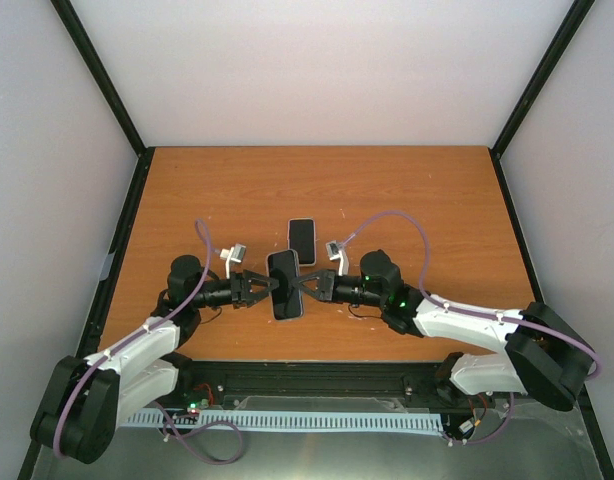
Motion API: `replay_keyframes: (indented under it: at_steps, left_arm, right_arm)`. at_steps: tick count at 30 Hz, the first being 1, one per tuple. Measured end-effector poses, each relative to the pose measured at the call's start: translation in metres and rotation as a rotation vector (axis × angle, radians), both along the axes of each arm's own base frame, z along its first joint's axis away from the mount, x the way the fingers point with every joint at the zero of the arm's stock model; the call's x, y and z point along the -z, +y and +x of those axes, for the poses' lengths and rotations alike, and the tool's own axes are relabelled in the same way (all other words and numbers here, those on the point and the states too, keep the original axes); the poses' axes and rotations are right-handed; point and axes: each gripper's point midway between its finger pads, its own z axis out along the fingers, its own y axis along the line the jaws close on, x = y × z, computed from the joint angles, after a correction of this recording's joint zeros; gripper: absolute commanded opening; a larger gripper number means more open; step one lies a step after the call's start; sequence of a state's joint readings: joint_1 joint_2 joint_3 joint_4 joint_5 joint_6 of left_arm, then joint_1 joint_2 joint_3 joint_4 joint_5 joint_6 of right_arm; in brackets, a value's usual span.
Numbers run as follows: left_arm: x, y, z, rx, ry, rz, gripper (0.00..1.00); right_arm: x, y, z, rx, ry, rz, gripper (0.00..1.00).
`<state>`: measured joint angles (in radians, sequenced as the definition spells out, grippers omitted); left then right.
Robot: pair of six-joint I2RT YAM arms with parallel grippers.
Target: Put the phone into the phone case
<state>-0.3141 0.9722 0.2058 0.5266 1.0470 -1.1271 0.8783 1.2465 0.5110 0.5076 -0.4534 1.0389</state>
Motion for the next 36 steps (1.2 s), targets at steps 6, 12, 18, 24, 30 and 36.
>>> replay_keyframes:
  at_steps: [6, 12, 18, 24, 30, 36]
  left_arm:
    - [-0.006, -0.001, -0.007, 0.023, -0.021, -0.043, 0.17]
    - [-0.018, -0.002, -0.013, 0.049, -0.065, -0.081, 0.09]
    - [-0.027, -0.002, -0.018, 0.073, -0.098, -0.103, 0.07]
    - [-0.034, -0.002, -0.019, 0.077, -0.118, -0.118, 0.11]
    - [-0.033, -0.002, -0.018, 0.078, -0.12, -0.113, 0.32]
    - [-0.027, -0.002, -0.016, 0.064, -0.105, -0.095, 0.14]
  right_arm:
    - [-0.007, 0.003, -0.002, -0.019, 0.014, 0.038, 0.21]
    - [-0.003, -0.001, -0.006, -0.03, 0.026, 0.034, 0.44]
    - [-0.014, -0.006, -0.019, -0.068, -0.001, 0.105, 0.44]
    - [-0.011, -0.009, -0.032, -0.115, 0.024, 0.171, 0.15]
    - [-0.01, -0.008, -0.035, -0.139, 0.05, 0.205, 0.03]
    - [-0.008, -0.009, -0.035, -0.132, 0.057, 0.195, 0.16]
